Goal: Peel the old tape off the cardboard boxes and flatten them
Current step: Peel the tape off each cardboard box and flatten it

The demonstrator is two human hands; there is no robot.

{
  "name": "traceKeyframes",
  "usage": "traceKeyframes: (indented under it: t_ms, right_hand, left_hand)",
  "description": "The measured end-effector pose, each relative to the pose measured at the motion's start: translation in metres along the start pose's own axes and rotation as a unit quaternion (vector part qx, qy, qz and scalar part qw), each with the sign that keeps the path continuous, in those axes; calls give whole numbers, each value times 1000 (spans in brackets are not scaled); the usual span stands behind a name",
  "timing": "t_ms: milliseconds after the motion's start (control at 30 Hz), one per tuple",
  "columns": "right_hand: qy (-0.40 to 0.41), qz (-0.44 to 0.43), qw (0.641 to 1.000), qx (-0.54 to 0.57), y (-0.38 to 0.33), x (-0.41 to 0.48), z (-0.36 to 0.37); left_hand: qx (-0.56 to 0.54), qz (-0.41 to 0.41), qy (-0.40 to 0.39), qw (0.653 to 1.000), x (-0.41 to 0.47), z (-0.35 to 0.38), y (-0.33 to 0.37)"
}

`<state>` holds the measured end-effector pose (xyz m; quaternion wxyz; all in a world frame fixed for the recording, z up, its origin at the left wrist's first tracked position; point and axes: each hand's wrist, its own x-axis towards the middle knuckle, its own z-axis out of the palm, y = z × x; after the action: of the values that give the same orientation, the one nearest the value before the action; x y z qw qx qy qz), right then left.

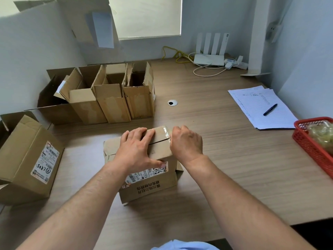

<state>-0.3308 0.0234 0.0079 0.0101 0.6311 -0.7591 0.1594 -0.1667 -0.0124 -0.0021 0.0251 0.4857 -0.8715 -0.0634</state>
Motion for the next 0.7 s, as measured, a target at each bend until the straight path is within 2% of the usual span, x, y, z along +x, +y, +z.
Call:
traceKeyframes:
  t_ms: [67, 100, 133, 200, 233, 267, 300, 400, 467, 567, 700]
  right_hand:
    - [-39, 59, 994, 85, 6, 3, 2]
    - [-65, 102, 979, 162, 10, 5, 2]
    - [-91, 146, 950, 260, 13, 6, 2]
    - [-137, 223, 852, 453, 19, 5, 2]
    - [-158, 246, 803, 520, 21, 4, 0]
    - [-176, 255, 770, 558, 25, 3, -1]
    - [-194, 255, 752, 577, 28, 3, -3]
    - [-223, 245, 728, 600, 38, 4, -6]
    - [-203, 256, 745, 581, 46, 4, -6]
    - [-173, 242, 791, 535, 53, 3, -5]
    - [-183, 174, 767, 589, 53, 2, -10]
  left_hand:
    - [-10, 0, 0, 1000, 0, -1, -1]
    - [-14, 3, 4, 1000, -1, -2, -2]
    - [-16, 8, 10, 1000, -3, -2, -4]
    - [-12, 22, 15, 1000, -8, -1, -8]
    - [-10, 29, 9, 999, -11, -1, -11]
    - [-12, 33, -4, 999, -14, 0, -15]
    - [-17, 30, -20, 999, -15, -1, -18]
    - [-28, -1, -61, 998, -17, -5, -24]
    - [-42, -12, -54, 998, -20, -6, -22]
    - [-35, 15, -23, 999, -32, -4, -17]
    - [19, 89, 60, 994, -46, -7, -7]
